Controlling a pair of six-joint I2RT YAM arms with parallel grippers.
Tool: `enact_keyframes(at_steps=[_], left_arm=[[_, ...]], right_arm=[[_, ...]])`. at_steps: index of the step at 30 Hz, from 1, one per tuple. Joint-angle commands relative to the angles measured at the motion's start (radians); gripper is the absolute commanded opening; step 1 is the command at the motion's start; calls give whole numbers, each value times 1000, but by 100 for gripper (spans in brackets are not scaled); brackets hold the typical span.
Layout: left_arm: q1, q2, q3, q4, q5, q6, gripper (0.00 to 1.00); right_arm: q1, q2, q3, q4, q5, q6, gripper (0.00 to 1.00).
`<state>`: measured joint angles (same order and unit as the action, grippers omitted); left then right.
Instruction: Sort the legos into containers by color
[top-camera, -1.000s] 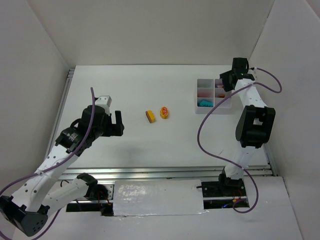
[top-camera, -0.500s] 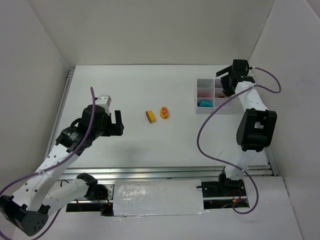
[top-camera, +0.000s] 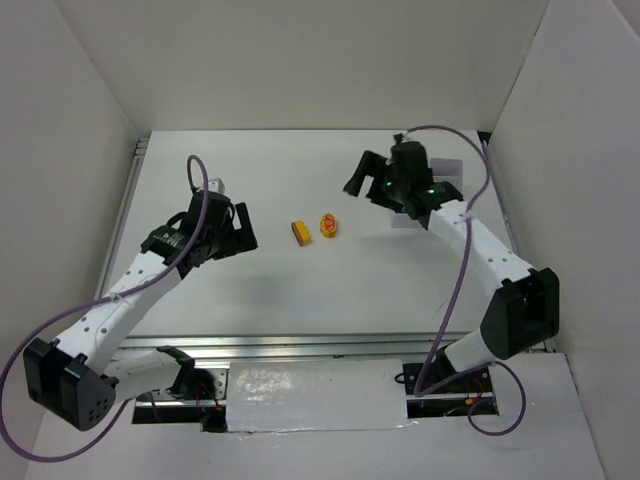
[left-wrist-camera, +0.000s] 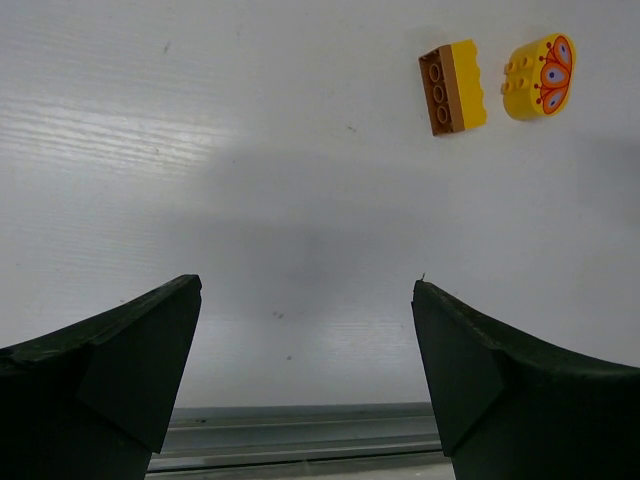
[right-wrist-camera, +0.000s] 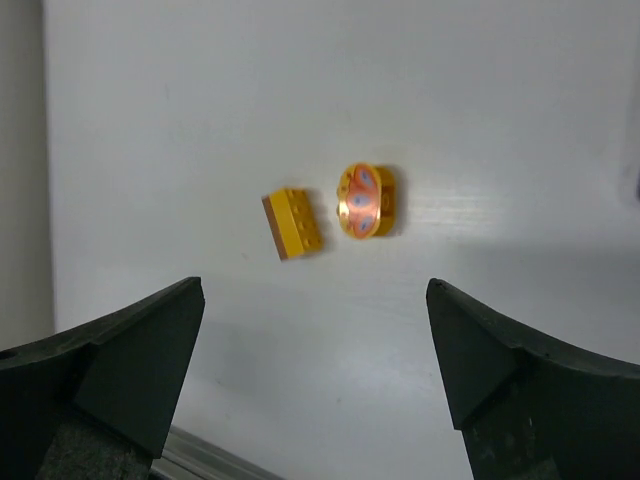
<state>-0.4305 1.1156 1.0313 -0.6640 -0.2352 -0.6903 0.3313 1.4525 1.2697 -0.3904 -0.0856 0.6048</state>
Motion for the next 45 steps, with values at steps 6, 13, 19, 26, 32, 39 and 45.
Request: enact_keyframes(at_steps=[6,13,19,26,32,39,45], left_arm=[[1,6,73,37,-26,-84,100],[1,-101,39,-29,-41,84,100],[1,-181,-17,-52,-18,147,100],[1,-203,-59,-33,-18,170,99],[3,-189,-57,-26,10,186,99],[4,-215,-63,-19,17,195,100],[3,-226,-65,-14,28,196,100]], right_arm=[[209,390,209,-186,199,-134,95],[212,630,473,-271,267,-191,91],[213,743,586,-312,225,-200,81],[213,770,539,-305,247,-191,73],[213,784,510,-306,250,-195,48],[196,616,398,-255,205,-177,0],[39,229,118,-114,72,-116,0]])
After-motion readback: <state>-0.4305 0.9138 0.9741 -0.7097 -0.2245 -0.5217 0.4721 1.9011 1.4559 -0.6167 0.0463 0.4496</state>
